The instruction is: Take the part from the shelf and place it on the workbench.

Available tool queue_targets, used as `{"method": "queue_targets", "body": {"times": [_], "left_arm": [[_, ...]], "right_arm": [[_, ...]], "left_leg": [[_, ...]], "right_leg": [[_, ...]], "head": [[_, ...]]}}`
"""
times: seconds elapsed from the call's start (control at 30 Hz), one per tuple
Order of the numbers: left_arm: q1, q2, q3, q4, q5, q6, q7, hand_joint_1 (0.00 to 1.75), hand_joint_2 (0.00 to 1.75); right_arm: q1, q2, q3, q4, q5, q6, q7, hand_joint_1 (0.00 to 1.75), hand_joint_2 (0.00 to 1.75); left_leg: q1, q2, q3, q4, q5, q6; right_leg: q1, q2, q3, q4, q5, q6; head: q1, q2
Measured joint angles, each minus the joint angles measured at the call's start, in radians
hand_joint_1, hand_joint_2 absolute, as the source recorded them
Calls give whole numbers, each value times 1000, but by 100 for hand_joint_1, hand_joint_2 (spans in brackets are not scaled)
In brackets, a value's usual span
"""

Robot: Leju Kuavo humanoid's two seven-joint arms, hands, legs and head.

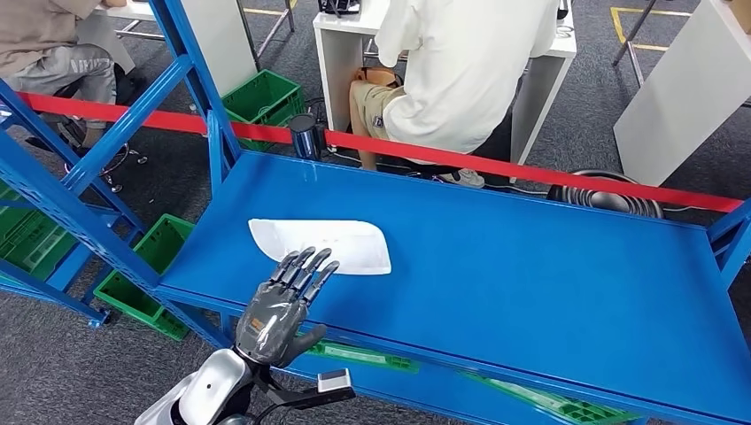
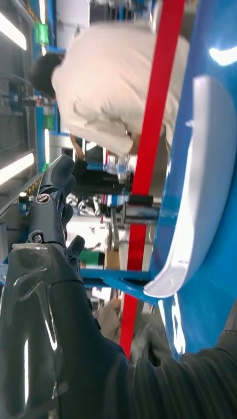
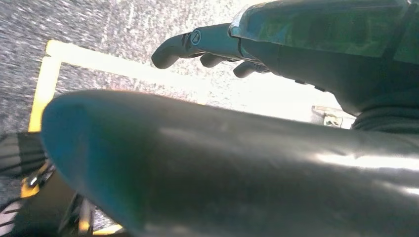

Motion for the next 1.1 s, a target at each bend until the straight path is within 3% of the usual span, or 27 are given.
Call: {"method": "queue_targets", "body": {"times": [0.03,0.13,0.2,0.3,0.37,0.4,0.5,0.57,0.7,0.73,0.8,0.87,0.9,0.93,1.0,1.03,1.1], "left_arm": [[3,0,5,8,-13,3,5,0,175],[14,-1,25,26,-51,8,16,0,175],[23,-1,43,35,-68,7,21,0,175],[37,-2,69,51,-81,1,22,0,175],[48,-2,83,67,-95,-5,24,0,175],[51,-2,90,77,-103,-8,26,0,175],[46,-2,116,114,-125,-5,33,0,175],[35,-2,135,153,-138,9,35,0,175],[1,-5,170,245,-151,53,19,0,175],[-12,-7,176,270,-152,67,9,0,175],[-37,-15,183,323,-152,98,-13,0,175],[-64,-24,185,377,-146,140,-42,0,175],[-78,-29,186,405,-141,162,-59,0,175],[-93,-34,187,433,-135,185,-77,0,175],[-124,-44,187,486,-122,228,-117,0,175],[-139,-49,188,511,-115,247,-138,0,175],[-165,-59,188,552,-102,276,-179,0,175]], "right_arm": [[-1,1,0,0,0,0,1,0,0],[-3,3,1,2,5,-1,4,0,0],[-4,3,3,2,11,-1,7,0,0],[-8,2,9,2,18,-1,13,0,0],[-11,2,14,3,22,-1,19,0,0],[-13,2,17,3,23,-1,22,0,0],[-23,3,26,3,28,-3,29,0,0],[-31,5,30,3,31,-5,35,0,0],[-41,6,39,3,38,-6,44,0,0],[-43,5,42,3,39,-7,45,0,0],[-47,3,47,3,42,-7,45,0,0],[-48,0,52,3,46,-7,46,0,0],[-48,-2,55,3,49,-7,46,0,0],[-50,-3,57,3,53,-7,47,0,0],[-56,-7,61,3,62,-7,50,0,0],[-60,-8,65,2,67,-7,53,0,0],[-66,-9,73,1,76,-7,61,0,0]], "left_leg": [[-2,0,-3,8,-6,-7],[-1,1,-7,18,-13,-19],[4,1,-21,51,-37,-29],[13,1,-105,227,-125,-48],[18,2,-148,311,-143,-52],[19,2,-144,297,-125,-51],[17,2,-49,97,-31,-35],[10,2,-15,24,-15,-24],[8,2,3,-10,0,-5],[10,2,11,-23,8,1],[10,3,17,-32,14,6],[7,2,17,-32,14,7],[6,0,19,-32,14,6],[6,-1,20,-30,13,5],[3,-2,19,-21,8,-1],[1,-3,15,-14,4,-6],[-3,-2,8,-4,-2,-14]], "right_leg": [[1,0,16,-29,10,-6],[3,2,21,-35,12,-31],[-2,2,24,-37,13,-41],[-2,2,27,-38,11,-50],[-1,3,27,-37,10,-50],[0,3,28,-37,10,-50],[2,7,30,-38,10,-49],[4,8,28,-40,12,-44],[7,5,23,-33,6,-28],[8,4,6,3,-12,-31],[9,4,-57,132,-66,-43],[9,4,-108,233,-95,-40],[9,4,-108,232,-87,-33],[9,3,-88,187,-65,-23],[9,0,-17,37,-8,-11],[10,-1,10,-19,13,-14],[13,-1,26,-56,28,-29]], "head": [[0,0],[-2,0],[-5,0],[-8,0],[-8,0],[-8,0],[-7,0],[-7,0],[-6,0],[-4,0],[-2,0],[-2,0],[-2,0],[-2,0],[-2,0],[-2,0],[-4,0]]}}
